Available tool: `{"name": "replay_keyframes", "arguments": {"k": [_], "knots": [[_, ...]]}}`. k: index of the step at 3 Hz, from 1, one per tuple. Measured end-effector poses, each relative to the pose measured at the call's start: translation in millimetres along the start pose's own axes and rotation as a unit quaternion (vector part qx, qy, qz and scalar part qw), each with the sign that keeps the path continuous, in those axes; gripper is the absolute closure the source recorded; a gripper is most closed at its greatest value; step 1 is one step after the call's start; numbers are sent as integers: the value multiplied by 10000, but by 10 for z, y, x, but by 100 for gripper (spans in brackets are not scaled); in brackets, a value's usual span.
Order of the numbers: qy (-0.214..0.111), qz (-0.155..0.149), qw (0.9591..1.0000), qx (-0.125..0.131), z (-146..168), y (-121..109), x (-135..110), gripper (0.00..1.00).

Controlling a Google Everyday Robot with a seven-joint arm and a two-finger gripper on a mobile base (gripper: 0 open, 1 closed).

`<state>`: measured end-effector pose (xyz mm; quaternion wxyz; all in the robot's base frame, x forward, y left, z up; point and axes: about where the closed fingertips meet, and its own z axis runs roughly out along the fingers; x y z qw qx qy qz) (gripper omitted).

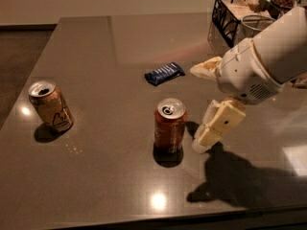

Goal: Knock coke can over

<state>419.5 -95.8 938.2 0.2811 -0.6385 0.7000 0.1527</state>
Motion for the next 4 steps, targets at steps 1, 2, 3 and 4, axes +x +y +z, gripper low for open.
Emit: {"name": "replay_keyframes", "arguments": {"k": [1, 2, 3, 4], "knots": [[-237, 37, 9994, -232, 209, 105, -58, 0], [-421, 108, 9984, -363, 349, 166, -117, 0], [-581, 196, 9971, -456, 460, 189, -195, 0], [-653, 272, 9964, -469, 508, 193, -270, 19]]}}
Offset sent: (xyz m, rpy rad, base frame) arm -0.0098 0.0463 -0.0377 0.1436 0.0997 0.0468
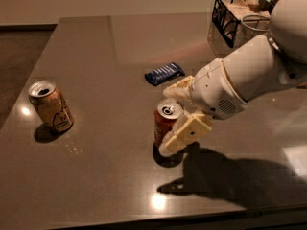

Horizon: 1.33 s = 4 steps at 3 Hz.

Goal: Knock coke can over

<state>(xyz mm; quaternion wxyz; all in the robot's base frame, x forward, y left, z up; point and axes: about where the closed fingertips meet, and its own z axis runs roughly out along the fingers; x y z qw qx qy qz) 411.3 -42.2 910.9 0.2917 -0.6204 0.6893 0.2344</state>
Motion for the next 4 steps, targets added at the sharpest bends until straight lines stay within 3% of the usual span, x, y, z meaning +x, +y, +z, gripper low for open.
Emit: {"name": "replay_keyframes", "arguments": {"k": [2, 3, 4], "knots": [[10, 81, 9999, 83, -49, -26, -97, 65], [406, 129, 9990, 122, -195, -160, -106, 88], [1207, 119, 9926, 20, -267, -341, -31, 100]]}}
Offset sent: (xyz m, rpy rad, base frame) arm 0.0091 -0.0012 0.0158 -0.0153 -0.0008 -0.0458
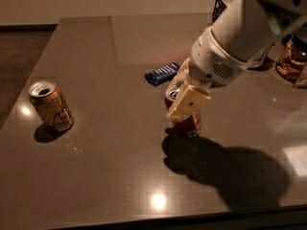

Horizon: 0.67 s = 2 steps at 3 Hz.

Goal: Knock coke can over

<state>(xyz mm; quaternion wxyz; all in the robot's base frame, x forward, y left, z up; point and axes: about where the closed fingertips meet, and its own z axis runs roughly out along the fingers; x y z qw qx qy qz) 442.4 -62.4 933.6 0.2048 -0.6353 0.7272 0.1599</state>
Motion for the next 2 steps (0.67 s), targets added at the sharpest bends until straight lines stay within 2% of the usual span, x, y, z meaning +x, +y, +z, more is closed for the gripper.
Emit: {"name": "replay_keyframes", "arguments": {"k": [1, 2], "knots": [[725, -137, 9972, -93, 30, -107, 63, 100], [1289, -382, 9909, -120, 101, -113, 44, 84]]}}
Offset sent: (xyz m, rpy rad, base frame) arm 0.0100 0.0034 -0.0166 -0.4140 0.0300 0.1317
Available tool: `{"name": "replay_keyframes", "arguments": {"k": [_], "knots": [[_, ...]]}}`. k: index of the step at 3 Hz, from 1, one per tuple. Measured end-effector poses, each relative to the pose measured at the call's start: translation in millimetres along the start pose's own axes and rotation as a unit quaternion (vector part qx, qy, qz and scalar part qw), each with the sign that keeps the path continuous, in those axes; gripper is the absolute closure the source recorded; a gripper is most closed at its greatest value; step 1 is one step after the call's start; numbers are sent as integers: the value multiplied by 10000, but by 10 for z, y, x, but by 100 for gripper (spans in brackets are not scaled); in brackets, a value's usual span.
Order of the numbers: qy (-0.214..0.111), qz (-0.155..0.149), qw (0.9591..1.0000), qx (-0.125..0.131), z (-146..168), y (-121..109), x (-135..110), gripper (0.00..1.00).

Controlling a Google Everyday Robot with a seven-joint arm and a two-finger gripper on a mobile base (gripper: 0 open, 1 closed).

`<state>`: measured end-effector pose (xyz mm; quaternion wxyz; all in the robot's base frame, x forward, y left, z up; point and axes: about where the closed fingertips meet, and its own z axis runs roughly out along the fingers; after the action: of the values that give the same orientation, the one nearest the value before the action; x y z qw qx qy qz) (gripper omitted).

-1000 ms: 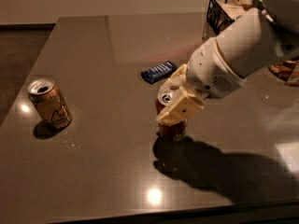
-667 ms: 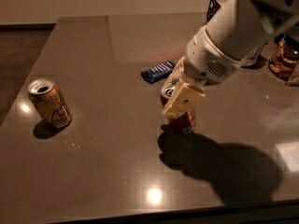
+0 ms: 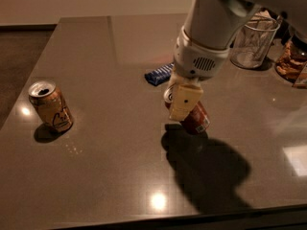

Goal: Knock coke can over

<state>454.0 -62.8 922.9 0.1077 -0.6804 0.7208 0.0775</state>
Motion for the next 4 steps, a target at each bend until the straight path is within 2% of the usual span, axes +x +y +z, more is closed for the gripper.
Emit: {"name": "replay_keyframes", "arguments": {"k": [2, 3, 4], "knots": [[753, -415, 9963, -41, 206, 32, -148, 36], [924, -525, 9943, -126, 322, 10, -207, 14], [995, -607, 9929, -227, 430, 1, -269, 0]]}}
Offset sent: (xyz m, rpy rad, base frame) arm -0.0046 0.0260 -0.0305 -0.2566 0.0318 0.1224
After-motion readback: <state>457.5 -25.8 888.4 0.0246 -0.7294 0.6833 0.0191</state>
